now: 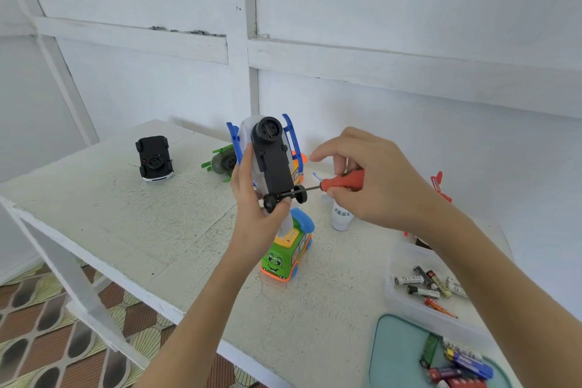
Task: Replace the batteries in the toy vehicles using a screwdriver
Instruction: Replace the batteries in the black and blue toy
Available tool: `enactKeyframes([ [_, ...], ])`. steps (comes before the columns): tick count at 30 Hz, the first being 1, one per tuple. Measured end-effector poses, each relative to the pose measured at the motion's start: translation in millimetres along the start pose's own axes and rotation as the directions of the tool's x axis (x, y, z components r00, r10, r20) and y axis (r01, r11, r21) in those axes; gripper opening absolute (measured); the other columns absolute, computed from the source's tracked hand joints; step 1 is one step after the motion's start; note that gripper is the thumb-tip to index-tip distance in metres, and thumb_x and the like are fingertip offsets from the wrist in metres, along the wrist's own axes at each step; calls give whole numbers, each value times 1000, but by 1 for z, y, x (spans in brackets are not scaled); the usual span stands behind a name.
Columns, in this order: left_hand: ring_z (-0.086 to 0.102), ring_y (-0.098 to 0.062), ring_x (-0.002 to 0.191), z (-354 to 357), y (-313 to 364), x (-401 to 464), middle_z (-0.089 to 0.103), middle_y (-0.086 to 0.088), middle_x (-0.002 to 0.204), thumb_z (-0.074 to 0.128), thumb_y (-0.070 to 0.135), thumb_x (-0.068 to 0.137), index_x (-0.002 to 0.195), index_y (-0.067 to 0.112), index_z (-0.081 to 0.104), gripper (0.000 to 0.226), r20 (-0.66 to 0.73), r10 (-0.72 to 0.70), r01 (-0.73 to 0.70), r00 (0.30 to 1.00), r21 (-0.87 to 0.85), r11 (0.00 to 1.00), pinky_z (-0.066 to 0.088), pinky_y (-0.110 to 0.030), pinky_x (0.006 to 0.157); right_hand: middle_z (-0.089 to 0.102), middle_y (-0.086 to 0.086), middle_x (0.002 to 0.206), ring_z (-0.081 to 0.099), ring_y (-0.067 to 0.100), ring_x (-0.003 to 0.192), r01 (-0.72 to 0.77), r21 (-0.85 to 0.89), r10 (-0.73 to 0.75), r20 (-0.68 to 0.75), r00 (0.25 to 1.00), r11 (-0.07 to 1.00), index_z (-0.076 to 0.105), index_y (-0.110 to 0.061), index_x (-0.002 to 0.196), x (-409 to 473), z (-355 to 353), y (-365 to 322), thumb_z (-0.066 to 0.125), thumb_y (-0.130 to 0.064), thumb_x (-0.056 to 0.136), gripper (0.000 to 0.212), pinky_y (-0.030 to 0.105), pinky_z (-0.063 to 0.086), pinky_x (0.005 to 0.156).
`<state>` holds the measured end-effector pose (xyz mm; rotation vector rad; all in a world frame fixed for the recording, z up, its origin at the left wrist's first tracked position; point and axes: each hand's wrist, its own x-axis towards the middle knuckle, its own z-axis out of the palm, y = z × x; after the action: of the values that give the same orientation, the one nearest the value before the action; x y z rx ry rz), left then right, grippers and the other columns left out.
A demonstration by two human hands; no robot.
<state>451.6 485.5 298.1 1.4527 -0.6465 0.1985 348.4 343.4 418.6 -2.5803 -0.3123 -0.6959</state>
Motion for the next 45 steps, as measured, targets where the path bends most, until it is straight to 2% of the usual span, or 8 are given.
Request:
enactKeyframes([
  [3,55,-30,120,0,3,-1,18,10,154,61,17,78,137,58,16,84,4,-9,9,1000,-21,1000,50,-19,87,51,-9,56,47,8,50,-94,-74,89,-71,994,993,66,-15,84,0,5,-1,59,-38,83,23,22,40,55],
  [5,57,-28,116,-1,4,-2,18,9,154,61,16,78,138,55,18,83,5,-15,15,1000,-35,999,49,-15,83,48,-6,47,44,15,45,-125,-135,120,-46,992,983,65,-15,73,2,5,2,56,-30,89,24,28,39,52],
  [8,54,-30,122,-3,3,-3,17,9,154,61,16,79,138,56,17,84,8,-14,14,1000,-44,999,49,-15,87,46,-10,53,44,7,52,-60,-75,57,-38,998,995,68,-19,78,2,1,1,64,-20,80,4,17,35,55],
  [13,60,-26,109,-5,2,-3,18,8,154,62,0,87,140,49,20,83,21,-28,29,999,-58,998,49,-13,79,45,-11,70,49,-5,66,2,6,-2,33,999,1000,69,-13,85,1,0,3,71,-3,70,18,5,35,61],
  [21,64,-15,103,-12,3,-1,23,1,157,62,17,80,139,57,17,84,66,-41,46,997,-73,996,49,-16,80,54,-32,53,53,-15,62,-128,45,121,136,983,991,74,-14,82,-7,1,5,69,-18,81,6,4,36,61],
  [27,64,-22,104,-14,5,-1,23,2,158,61,16,81,138,58,18,84,72,-23,29,997,-85,996,49,-18,82,71,-1,72,60,8,69,-185,78,182,47,982,980,74,-17,80,-16,-4,11,68,-18,79,6,12,42,64],
  [40,63,-19,102,-14,10,-6,24,3,154,60,12,80,141,51,18,84,86,9,-4,996,-55,999,50,-17,77,69,6,73,62,18,68,-142,14,140,92,986,990,74,-21,84,-19,4,20,68,-22,79,8,31,47,69],
  [45,63,-21,103,-12,10,-7,23,10,153,61,13,79,139,51,20,83,40,-5,8,999,-69,998,50,-17,79,63,-2,62,52,4,56,-103,-14,104,82,991,995,71,-21,80,-21,12,19,66,-19,80,6,14,38,55],
])
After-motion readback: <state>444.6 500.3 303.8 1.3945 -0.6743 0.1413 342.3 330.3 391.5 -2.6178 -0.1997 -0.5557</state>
